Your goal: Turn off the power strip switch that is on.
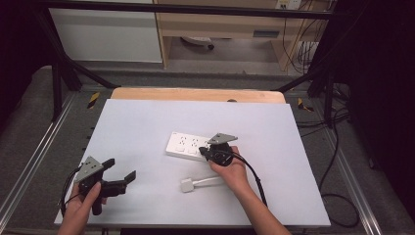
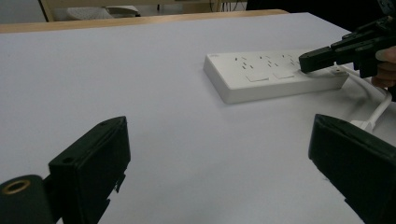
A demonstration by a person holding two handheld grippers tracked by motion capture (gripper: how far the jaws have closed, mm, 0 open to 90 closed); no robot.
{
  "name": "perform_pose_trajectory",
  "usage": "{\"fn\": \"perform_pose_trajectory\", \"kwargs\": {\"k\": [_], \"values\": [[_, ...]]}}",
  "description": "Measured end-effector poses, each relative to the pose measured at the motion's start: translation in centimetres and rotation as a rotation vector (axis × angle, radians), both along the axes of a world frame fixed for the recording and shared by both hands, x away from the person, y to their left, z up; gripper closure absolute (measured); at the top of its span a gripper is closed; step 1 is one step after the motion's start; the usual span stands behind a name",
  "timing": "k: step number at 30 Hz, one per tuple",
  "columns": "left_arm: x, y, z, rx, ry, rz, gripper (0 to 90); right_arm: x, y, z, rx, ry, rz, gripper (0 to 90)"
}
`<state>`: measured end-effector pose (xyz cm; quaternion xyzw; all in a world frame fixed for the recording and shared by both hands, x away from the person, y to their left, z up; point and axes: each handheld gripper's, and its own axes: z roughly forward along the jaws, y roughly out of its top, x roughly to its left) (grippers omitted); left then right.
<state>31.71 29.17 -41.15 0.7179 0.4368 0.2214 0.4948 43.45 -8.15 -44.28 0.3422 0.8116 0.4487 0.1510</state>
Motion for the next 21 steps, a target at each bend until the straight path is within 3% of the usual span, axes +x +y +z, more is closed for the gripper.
{"fn": "perform_pose_trajectory", "kwargs": {"k": [21], "values": [[0.02, -0.01, -0.02, 0.004, 0.003, -0.002, 5.5, 0.03, 0.07, -0.08, -0.001, 0.006, -0.005, 90.0]]}}
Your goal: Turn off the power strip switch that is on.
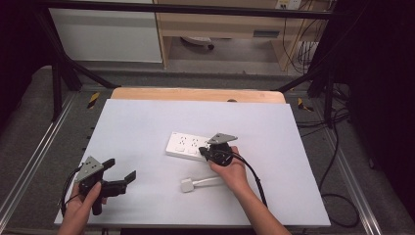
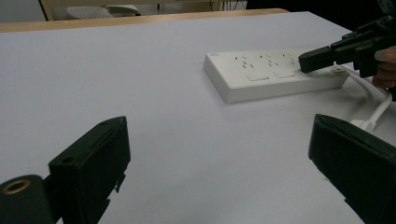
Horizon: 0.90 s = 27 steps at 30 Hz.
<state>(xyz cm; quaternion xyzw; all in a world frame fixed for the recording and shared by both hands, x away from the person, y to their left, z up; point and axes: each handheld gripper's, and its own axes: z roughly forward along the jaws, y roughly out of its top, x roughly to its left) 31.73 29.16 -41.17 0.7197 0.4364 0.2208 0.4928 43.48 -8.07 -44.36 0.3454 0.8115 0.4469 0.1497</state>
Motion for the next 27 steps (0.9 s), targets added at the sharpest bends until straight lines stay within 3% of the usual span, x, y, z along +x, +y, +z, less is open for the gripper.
{"fn": "perform_pose_trajectory", "kwargs": {"k": [27], "values": [[0.00, -0.06, 0.02, 0.000, -0.005, 0.000, 5.5, -0.25, 0.12, 0.16, 0.018, -0.002, 0.010, 90.0]]}}
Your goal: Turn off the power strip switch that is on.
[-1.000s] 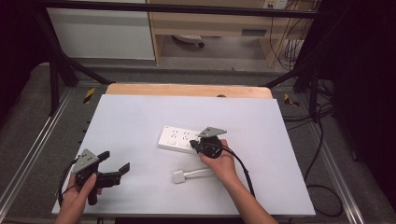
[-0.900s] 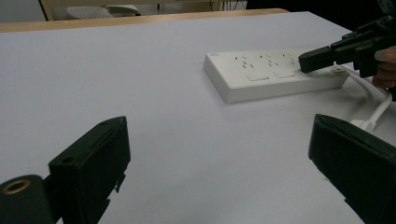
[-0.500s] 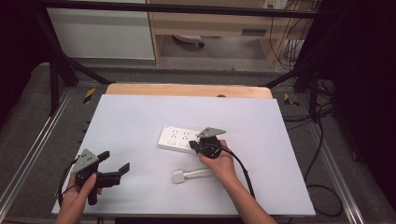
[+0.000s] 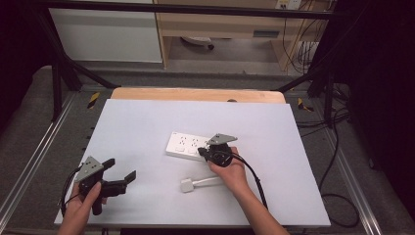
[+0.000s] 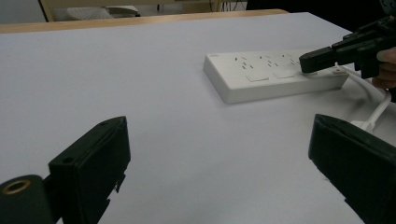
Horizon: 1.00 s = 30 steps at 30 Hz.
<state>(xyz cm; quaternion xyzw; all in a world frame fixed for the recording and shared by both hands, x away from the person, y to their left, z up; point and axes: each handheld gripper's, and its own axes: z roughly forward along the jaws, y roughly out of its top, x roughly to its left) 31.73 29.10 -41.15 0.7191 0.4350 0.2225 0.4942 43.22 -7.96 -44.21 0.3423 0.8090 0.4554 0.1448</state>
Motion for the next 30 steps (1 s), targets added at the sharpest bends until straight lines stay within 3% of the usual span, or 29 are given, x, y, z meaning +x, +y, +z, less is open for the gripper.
{"fn": "perform_pose_trajectory", "kwargs": {"k": [30], "values": [[0.0, 0.0, 0.0, -0.001, 0.001, 0.001, 5.5, -0.2, -1.8, 1.0, 0.058, -0.019, -0.037, 86.4]]}}
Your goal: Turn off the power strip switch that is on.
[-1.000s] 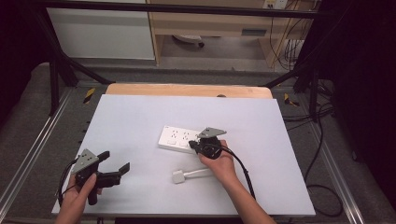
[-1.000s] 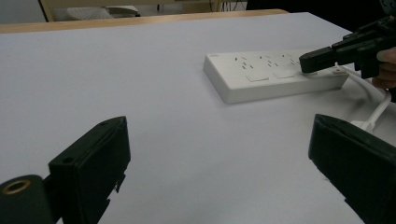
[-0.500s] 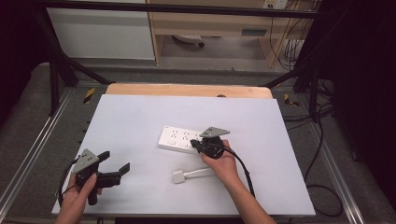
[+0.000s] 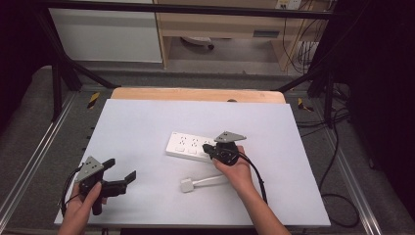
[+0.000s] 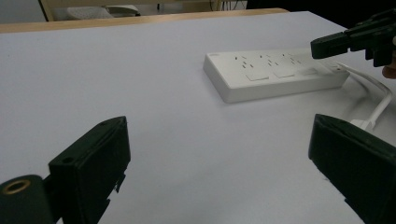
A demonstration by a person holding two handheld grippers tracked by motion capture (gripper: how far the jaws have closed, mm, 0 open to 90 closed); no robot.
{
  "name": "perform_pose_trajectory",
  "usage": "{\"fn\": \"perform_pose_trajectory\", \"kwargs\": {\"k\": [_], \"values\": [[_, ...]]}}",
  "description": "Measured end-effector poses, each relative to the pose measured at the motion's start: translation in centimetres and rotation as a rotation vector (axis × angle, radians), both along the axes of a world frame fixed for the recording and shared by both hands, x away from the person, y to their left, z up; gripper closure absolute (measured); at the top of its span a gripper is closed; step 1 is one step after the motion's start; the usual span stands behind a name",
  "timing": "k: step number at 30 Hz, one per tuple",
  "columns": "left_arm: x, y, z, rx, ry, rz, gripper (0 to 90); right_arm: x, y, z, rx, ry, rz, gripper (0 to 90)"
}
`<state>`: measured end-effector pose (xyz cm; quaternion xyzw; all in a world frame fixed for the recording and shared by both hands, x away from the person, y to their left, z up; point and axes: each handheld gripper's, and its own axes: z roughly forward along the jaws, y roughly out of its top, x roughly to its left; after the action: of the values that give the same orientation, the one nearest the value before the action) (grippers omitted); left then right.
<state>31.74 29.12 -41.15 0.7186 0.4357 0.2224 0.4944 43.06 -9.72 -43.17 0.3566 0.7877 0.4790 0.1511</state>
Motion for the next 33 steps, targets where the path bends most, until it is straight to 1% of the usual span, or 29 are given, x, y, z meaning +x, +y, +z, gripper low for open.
{"fn": "perform_pose_trajectory", "kwargs": {"k": [2, 8, 9, 15, 18, 20, 22, 25, 26, 33], "values": [[0.0, 0.0, 0.0, 0.001, 0.002, -0.001, 5.5, 0.0, -0.1, 0.1, 0.011, -0.002, -0.006, 84.7], [0.0, 0.0, 0.0, 0.000, 0.001, 0.001, 5.5, 0.0, -0.6, 0.5, 0.018, -0.008, -0.027, 78.7], [0.0, 0.0, 0.0, 0.000, 0.002, 0.002, 5.5, 0.0, -0.7, 0.6, 0.020, -0.016, -0.027, 77.4], [0.0, 0.0, 0.0, 0.003, 0.002, 0.001, 5.5, 0.0, -1.0, 1.1, 0.034, -0.017, -0.042, 64.5], [0.0, 0.0, 0.0, 0.004, 0.003, 0.001, 5.5, 0.1, -1.2, 1.2, 0.042, -0.011, -0.053, 58.9], [0.0, 0.0, 0.0, 0.003, 0.003, 0.001, 5.5, 0.0, -1.2, 1.4, 0.051, -0.015, -0.051, 56.3], [0.0, 0.0, 0.0, 0.003, 0.003, 0.001, 5.5, 0.1, -1.3, 1.5, 0.054, -0.020, -0.052, 50.5], [0.0, 0.0, 0.0, 0.004, 0.004, 0.001, 5.5, 0.2, -1.3, 1.7, 0.055, -0.011, -0.057, 41.0], [0.0, 0.0, 0.0, 0.005, 0.003, 0.001, 5.5, 0.2, -1.4, 1.7, 0.056, -0.007, -0.059, 35.9], [0.0, 0.0, 0.0, 0.004, 0.004, 0.002, 5.5, 0.4, -1.8, 2.2, 0.065, -0.004, -0.085, 19.5]]}}
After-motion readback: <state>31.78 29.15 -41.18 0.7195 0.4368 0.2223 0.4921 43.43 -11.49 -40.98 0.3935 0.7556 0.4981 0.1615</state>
